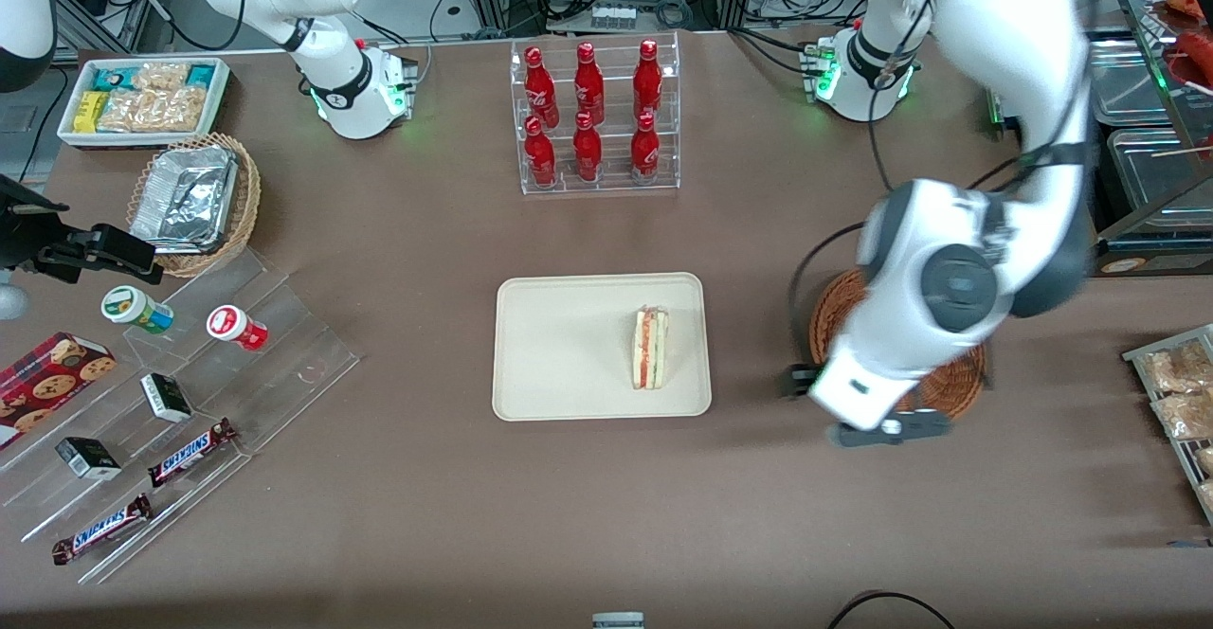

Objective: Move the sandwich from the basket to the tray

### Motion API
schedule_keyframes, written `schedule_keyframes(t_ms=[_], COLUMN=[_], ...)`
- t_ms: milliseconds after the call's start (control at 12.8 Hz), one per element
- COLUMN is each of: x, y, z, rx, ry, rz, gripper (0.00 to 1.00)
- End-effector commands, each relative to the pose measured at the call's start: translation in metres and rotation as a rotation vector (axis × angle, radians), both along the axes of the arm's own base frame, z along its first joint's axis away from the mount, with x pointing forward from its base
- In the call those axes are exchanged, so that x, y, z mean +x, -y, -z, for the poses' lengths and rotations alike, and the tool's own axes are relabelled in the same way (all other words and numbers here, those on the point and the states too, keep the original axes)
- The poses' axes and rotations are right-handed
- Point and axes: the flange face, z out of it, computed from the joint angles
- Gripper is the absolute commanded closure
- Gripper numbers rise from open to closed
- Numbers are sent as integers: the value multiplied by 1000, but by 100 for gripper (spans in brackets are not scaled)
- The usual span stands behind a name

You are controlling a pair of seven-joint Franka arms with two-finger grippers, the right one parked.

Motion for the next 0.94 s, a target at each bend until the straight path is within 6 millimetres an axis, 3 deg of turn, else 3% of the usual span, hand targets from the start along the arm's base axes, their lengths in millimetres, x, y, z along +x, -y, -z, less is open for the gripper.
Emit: schedule_keyframes(t_ms=[0,157,313,626,704,861], x=[-15,-32,-47,-99,-109,-123], y=[-44,-67,-104,-124,-143,-156], z=[-39,-74,-112,-190,-206,-224], rx=[-25,-14,-18,2,4,33], ry=[-65,-102,-104,-100,-93,-84], rz=[58,52,23,9,-23,-31], gripper=[0,0,0,0,0,0])
